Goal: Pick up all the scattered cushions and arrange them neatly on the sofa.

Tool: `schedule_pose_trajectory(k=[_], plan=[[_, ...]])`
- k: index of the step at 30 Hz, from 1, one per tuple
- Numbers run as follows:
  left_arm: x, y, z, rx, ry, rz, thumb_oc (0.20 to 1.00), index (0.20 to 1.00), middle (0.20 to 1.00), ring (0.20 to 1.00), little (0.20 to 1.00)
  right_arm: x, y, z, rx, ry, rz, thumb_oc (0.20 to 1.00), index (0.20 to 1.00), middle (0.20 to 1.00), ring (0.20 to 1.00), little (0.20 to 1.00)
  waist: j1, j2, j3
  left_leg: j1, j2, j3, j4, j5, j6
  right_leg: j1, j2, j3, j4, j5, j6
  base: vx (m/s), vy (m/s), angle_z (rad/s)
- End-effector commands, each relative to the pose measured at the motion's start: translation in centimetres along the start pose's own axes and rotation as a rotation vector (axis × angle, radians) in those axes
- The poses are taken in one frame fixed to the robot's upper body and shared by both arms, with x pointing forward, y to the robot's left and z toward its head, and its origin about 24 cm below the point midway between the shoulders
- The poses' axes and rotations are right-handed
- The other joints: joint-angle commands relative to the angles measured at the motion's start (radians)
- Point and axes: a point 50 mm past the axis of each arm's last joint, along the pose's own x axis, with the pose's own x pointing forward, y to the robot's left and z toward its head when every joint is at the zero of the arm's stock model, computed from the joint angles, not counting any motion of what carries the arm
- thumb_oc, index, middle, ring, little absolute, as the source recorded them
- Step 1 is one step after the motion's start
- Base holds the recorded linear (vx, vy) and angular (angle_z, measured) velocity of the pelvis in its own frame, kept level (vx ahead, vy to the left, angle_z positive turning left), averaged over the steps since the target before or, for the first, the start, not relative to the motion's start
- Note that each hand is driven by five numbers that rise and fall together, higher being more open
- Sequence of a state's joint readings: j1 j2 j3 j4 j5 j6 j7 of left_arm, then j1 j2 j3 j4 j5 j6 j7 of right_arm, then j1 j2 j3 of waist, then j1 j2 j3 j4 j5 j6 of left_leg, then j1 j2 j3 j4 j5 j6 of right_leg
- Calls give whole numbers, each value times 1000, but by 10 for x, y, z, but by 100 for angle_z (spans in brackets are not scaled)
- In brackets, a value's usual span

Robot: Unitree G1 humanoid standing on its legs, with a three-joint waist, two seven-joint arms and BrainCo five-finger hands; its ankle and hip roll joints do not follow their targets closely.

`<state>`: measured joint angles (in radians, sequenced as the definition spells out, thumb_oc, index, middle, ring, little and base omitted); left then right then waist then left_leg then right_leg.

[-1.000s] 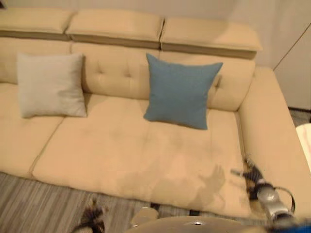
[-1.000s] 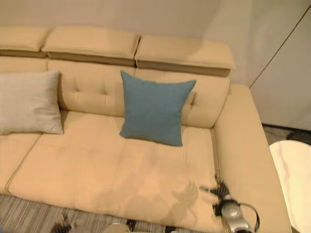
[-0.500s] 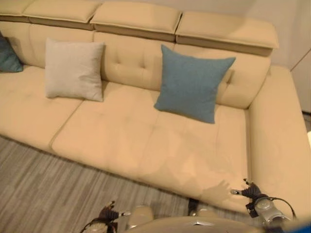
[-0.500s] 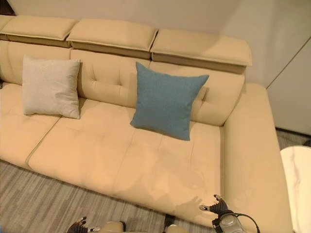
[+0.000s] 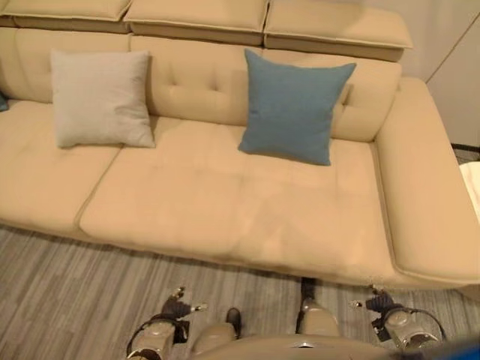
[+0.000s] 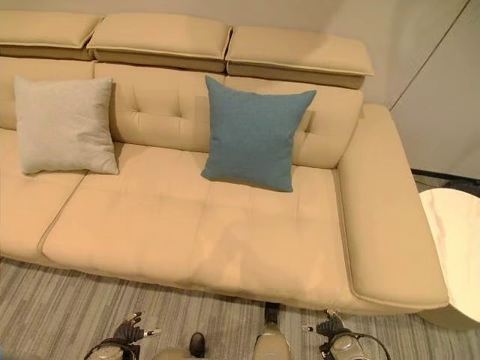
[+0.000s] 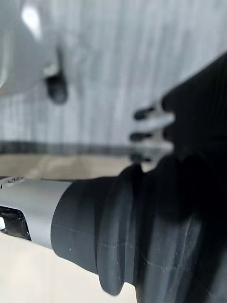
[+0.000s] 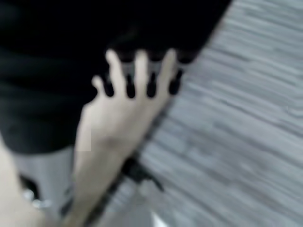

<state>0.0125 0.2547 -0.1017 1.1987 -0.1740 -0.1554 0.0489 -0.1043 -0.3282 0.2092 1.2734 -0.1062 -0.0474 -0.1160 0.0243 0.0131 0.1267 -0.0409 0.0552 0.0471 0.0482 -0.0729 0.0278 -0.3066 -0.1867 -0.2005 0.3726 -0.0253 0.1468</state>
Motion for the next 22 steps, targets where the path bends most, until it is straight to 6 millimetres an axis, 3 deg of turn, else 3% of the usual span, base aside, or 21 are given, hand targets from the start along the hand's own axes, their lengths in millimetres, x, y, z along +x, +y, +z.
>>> schedule_pose_trajectory(k=[1,4,10,22], plan=[[-3,13,-16,-11,64,45,1000,1000,1000,1000,1000,0,-11,-1,-10,-8,-36,1000,1000,1000,1000,1000,57,-47,-50,-25,-84,-83,6,-45,-18,211,24,-29,-183,6,-13,-65,-103,-29],[-6,11,-26,-18,95,49,1000,1000,1000,1000,1000,1,-10,4,-22,-25,-36,1000,1000,1000,1000,1000,81,-62,-79,-24,-79,-60,-33,-27,-32,254,31,-71,-288,4,-12,5,-151,-41],[-6,6,-25,-49,94,50,1000,1000,1000,1000,1000,2,-16,10,15,-43,-62,1000,1000,1000,1000,1000,76,-66,-90,-3,-64,-56,-104,25,-64,310,77,-70,-447,34,-8,2,-136,-7],[-5,0,-24,-14,96,17,1000,1000,1000,1000,1000,-1,-10,-12,-2,27,-57,1000,1000,1000,1000,1000,61,-51,-96,59,-56,-71,-136,36,-74,364,97,-67,-460,23,-18,15,-24,5]])
